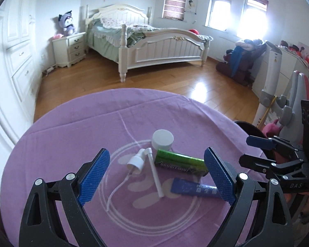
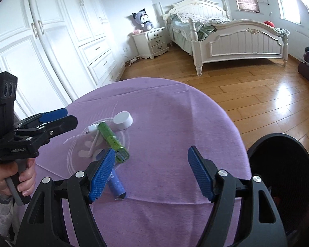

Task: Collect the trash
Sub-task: 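Move both open grippers back over the remaining items on the table, then grasp the white spray nozzle with the left gripper while the right grasps the green tube, then carry the spray nozzle and green tube over the black bin and open both grippers, then move both open grippers back to the blue tube and white cap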

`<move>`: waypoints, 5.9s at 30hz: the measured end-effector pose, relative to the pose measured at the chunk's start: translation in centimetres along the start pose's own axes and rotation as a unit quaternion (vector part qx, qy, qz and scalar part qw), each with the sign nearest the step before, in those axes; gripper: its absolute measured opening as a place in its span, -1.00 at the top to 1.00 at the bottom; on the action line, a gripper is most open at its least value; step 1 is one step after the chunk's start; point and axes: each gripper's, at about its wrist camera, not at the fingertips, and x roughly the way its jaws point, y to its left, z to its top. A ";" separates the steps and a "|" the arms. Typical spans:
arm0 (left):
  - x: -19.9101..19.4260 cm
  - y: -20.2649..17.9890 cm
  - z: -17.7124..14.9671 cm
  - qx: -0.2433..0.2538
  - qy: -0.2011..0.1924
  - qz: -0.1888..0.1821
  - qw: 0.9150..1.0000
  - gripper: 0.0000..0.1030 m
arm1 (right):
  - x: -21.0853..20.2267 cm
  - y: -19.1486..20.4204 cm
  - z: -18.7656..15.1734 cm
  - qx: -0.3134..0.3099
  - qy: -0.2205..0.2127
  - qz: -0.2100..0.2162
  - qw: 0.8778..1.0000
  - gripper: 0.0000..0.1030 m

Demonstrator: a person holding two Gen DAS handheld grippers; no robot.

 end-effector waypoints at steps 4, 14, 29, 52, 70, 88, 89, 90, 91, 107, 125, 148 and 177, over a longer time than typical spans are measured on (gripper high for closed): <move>1.2 2.0 -0.8 -0.002 0.028 -0.001 1.000 -0.77 | 1.1 1.6 0.2 -0.020 0.017 0.012 1.000 -0.40; 3.5 3.7 -1.8 -0.005 0.060 -0.009 0.998 -0.51 | 4.1 3.9 0.7 -0.064 0.058 0.020 0.996 -0.15; 6.1 2.5 -1.2 0.022 0.074 0.002 0.997 -0.19 | 6.5 4.9 1.3 -0.087 0.084 0.034 0.992 0.10; 4.7 2.2 -0.8 -0.001 0.054 0.018 0.998 0.43 | 4.5 1.7 1.0 -0.007 0.066 0.057 0.996 0.60; 4.4 -10.6 3.5 0.063 0.000 -0.059 0.996 0.43 | -2.4 -6.7 -1.3 0.107 -0.016 0.024 0.994 0.60; 12.1 -26.0 3.9 0.111 0.040 -0.146 0.982 0.43 | -7.0 -18.8 -5.1 0.183 -0.046 -0.119 0.975 0.60; 12.6 -26.7 3.8 0.114 0.045 -0.149 0.981 0.43 | -7.0 -19.2 -5.3 0.183 -0.045 -0.132 0.973 0.60; 13.1 -27.5 3.7 0.119 0.049 -0.151 0.980 0.43 | -7.3 -19.6 -5.8 0.182 -0.044 -0.141 0.972 0.60; 13.5 -28.4 3.5 0.124 0.052 -0.152 0.979 0.43 | -7.3 -20.0 -6.0 0.180 -0.041 -0.152 0.971 0.60; 16.0 -32.3 3.5 0.163 0.082 -0.151 0.971 0.43 | -7.8 -23.7 -8.0 0.200 -0.028 -0.186 0.962 0.60; 16.6 -33.4 3.6 0.178 0.093 -0.142 0.969 0.40 | -8.3 -25.3 -8.2 0.222 -0.030 -0.193 0.955 0.55; 8.4 -24.4 3.8 0.112 0.037 -0.097 0.988 -0.71 | -8.2 -17.4 -6.0 0.166 -0.055 -0.122 0.977 -0.55; 6.7 -3.5 1.7 0.003 0.068 0.001 0.998 -0.45 | -0.9 1.5 -2.6 -0.076 0.054 0.023 0.995 -0.23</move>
